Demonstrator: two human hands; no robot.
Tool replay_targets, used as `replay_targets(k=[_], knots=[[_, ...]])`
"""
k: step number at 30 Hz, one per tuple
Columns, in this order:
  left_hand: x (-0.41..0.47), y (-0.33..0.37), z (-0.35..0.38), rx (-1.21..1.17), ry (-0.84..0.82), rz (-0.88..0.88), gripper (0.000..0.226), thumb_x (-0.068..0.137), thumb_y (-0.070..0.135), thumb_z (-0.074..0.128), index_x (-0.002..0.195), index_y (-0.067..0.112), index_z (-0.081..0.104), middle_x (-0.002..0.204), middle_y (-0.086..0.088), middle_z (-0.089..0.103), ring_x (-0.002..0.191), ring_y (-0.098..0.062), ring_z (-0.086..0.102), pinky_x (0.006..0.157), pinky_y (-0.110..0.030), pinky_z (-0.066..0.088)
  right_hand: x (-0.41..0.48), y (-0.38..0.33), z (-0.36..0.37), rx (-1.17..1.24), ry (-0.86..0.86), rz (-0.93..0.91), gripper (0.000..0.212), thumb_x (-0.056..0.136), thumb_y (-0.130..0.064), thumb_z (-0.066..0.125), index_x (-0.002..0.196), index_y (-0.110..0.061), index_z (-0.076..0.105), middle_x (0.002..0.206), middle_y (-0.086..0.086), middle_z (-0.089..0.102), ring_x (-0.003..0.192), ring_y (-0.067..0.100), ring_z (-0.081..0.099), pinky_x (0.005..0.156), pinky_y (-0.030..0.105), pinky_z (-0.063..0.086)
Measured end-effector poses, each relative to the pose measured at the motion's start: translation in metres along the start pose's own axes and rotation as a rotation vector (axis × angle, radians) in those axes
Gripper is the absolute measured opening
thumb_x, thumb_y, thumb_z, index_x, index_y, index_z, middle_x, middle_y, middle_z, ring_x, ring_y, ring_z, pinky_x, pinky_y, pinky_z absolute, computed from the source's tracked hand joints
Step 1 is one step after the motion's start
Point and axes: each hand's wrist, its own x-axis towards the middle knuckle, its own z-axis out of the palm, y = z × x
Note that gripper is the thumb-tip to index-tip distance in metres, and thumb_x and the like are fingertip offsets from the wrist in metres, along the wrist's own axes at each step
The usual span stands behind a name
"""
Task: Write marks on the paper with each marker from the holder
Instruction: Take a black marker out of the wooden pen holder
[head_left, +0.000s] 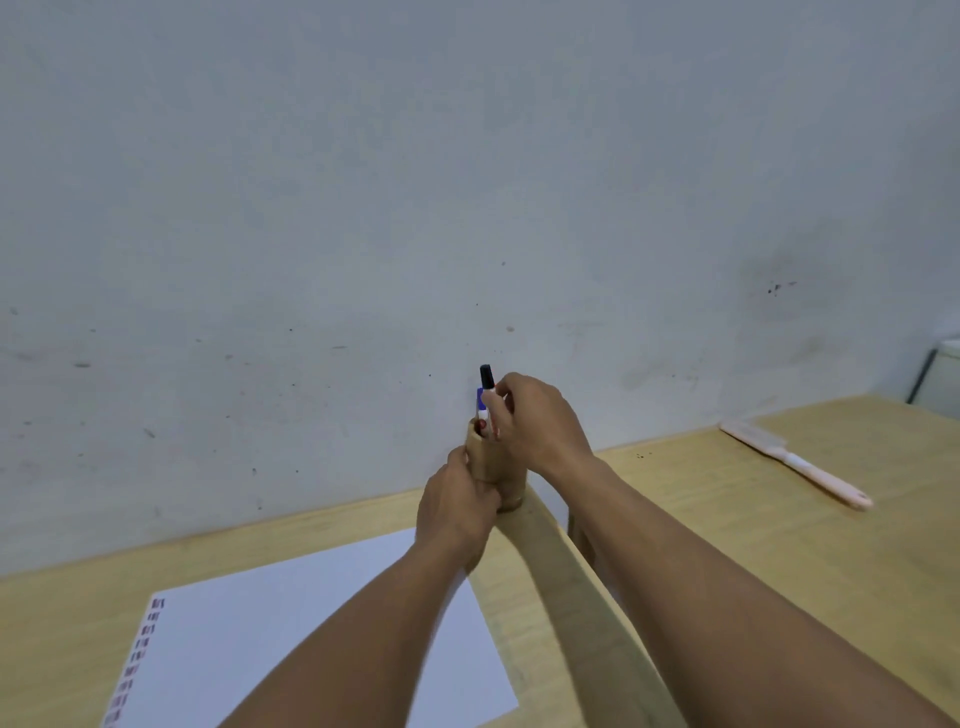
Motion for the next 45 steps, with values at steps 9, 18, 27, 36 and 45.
replay_targets(k=[9,18,27,36,45], knots=[[-0.039,0.016,-0.088,-0.137,0.21,0.077,0.041,0.098,0.03,0.056,0.139,0.024,0.057,0.116,0.003,0.069,0.103,-0.018,0.065,0.092,-0.033,0.05,-0.026,-0.046,-0.044,-0.248,-0.009,-0.221,0.032,0.108,-0.039,0.035,0.113,-0.013,0.054,0.086,0.006,0.071,0.078,0.034,0.063,0.063,0.04,0.044],[-0.108,0.045,-0.181,-0.211,0.272,0.205,0.024,0.096,0.037,0.058,0.088,0.033,0.08,0.08,0.014,0.075,0.081,-0.009,0.07,0.072,-0.021,0.051,-0.076,-0.113,-0.06,-0.421,-0.077,-0.458,0.033,0.109,-0.04,0.035,0.114,-0.014,0.053,0.097,0.008,0.072,0.08,0.038,0.064,0.064,0.042,0.046],[-0.146,0.046,-0.223,-0.351,0.41,0.114,0.025,0.091,0.021,0.06,0.071,0.022,0.076,0.073,0.001,0.075,0.069,-0.015,0.065,0.069,-0.029,0.054,-0.126,-0.161,-0.061,0.099,0.011,-0.088,0.039,0.098,-0.058,0.05,0.089,-0.02,0.054,0.071,-0.004,0.068,0.064,0.017,0.058,0.056,0.033,0.041],[-0.173,0.021,-0.248,-0.553,0.354,0.057,0.022,0.094,0.017,0.058,0.081,0.014,0.076,0.085,-0.004,0.079,0.079,-0.016,0.068,0.082,-0.04,0.06,-0.15,-0.223,-0.055,1.43,-0.246,0.604,0.025,0.094,-0.039,0.071,0.09,-0.014,0.071,0.068,-0.003,0.057,0.052,0.009,0.045,0.043,0.019,0.042],[-0.196,-0.019,-0.275,-0.593,0.26,0.055,0.015,0.095,0.014,0.067,0.094,0.003,0.076,0.087,-0.01,0.075,0.076,-0.016,0.068,0.077,-0.029,0.062,-0.17,-0.242,-0.025,1.456,-0.308,0.432,0.02,0.096,-0.02,0.068,0.083,-0.005,0.067,0.062,0.003,0.06,0.052,0.01,0.058,0.05,0.017,0.053]])
